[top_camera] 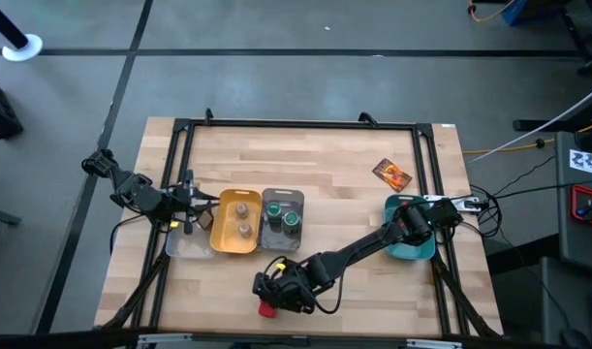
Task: Sort spices by type
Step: Put the red spice can into the green bin
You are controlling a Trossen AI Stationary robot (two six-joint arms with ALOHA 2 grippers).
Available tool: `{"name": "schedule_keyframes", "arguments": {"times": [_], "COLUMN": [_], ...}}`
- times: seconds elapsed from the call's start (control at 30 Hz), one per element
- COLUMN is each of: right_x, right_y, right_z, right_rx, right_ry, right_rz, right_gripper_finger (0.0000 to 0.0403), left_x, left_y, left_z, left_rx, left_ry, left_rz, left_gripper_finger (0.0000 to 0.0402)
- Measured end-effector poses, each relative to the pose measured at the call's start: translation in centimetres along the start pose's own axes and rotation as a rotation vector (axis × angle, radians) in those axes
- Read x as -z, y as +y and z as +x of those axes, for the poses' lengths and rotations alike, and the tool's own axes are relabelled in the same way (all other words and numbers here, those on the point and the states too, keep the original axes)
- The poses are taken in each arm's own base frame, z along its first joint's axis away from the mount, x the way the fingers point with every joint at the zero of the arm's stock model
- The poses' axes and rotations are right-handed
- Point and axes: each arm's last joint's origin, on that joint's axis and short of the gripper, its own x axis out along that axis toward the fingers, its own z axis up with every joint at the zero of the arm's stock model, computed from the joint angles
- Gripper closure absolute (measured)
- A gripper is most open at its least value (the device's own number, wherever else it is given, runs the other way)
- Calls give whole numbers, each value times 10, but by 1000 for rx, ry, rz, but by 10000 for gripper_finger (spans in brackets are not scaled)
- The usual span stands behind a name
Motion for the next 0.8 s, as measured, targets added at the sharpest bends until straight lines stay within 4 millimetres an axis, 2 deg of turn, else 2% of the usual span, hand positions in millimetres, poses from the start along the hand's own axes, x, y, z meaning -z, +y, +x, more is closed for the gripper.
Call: {"name": "schedule_keyframes", "arguments": {"times": [0.53,0.8], "right_x": [0,-3], "right_y": [0,-3], "right_z": [0,13], "right_rx": [-8,6], "right_ry": [-9,4], "right_rz": [25,31], "right_gripper_finger": [109,109], "left_x": [0,0], "left_y": [0,0], "left_z": [0,0], "left_rx": [0,0], "left_ry": [0,-1], "left_rz": [0,-1], "left_gripper_finger": [345,345]}}
